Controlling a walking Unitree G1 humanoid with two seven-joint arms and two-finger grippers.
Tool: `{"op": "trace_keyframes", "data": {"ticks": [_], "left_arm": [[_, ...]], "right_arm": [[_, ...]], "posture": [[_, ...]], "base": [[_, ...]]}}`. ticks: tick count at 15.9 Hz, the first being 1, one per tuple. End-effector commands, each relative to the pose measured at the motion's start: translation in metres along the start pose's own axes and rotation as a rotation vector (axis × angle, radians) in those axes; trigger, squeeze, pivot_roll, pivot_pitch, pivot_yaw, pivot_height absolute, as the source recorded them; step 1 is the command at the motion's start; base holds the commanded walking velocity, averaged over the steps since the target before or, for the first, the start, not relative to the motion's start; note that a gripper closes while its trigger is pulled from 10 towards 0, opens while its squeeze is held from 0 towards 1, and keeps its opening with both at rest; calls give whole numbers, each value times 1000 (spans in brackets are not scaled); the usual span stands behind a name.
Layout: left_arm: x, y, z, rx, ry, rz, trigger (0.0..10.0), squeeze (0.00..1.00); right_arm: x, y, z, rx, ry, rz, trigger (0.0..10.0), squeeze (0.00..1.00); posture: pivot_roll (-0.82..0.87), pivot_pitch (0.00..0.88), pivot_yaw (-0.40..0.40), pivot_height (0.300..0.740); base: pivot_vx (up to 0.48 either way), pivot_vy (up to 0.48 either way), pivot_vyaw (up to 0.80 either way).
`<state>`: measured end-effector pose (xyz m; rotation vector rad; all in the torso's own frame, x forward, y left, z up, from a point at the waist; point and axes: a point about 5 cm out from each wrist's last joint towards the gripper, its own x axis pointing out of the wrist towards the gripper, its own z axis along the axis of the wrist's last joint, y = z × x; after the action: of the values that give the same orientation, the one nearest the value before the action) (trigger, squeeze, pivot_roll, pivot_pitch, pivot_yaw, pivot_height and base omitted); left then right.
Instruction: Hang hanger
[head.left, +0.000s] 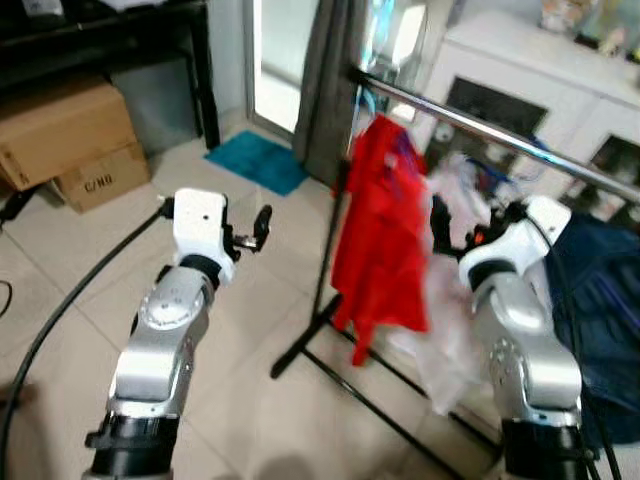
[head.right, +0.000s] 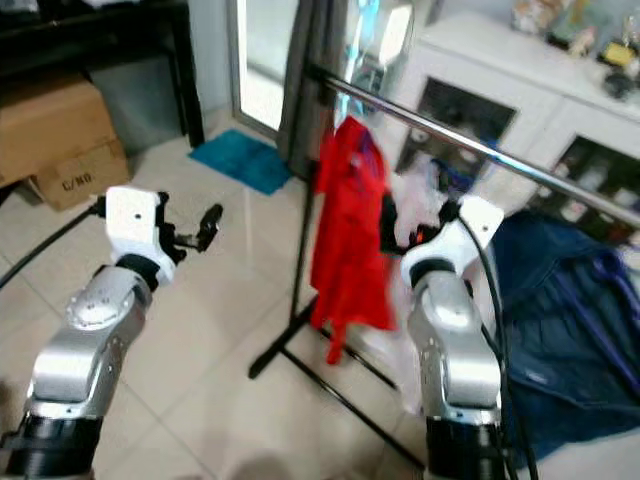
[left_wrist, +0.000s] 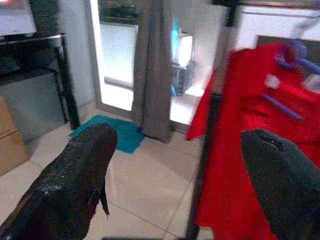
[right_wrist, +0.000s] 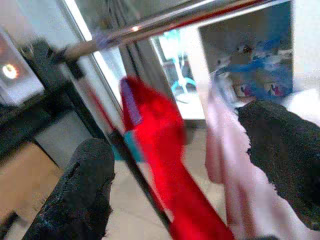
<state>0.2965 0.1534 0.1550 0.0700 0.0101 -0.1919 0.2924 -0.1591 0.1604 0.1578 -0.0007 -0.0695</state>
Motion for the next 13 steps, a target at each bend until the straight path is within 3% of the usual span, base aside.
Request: {"op": "trace_keyframes", "data": {"ticks": [1, 5, 8, 13], "left_arm": [[2, -15, 4, 5, -18, -62, 10000, 0], [1, -16, 4, 7, -22, -70, 10000, 0], [-1, -15, 6, 20, -37, -72, 10000, 0], [-7, -19, 13, 29, -59, -130, 10000, 0]], "right_arm": [[-7, -13, 8, 10, -45, -31, 10000, 0], [-26, -9, 12, -14, -75, 38, 10000, 0], [-29, -4, 17, 29, -91, 66, 10000, 0], [-30, 8, 22, 37, -82, 247, 10000, 0]], "posture": [[-29, 0, -71, 740], [-27, 0, -73, 740], [-24, 0, -76, 740], [-15, 0, -83, 740]], "base": [[0, -480, -800], [0, -480, -800], [0, -420, -156], [0, 0, 0]]}}
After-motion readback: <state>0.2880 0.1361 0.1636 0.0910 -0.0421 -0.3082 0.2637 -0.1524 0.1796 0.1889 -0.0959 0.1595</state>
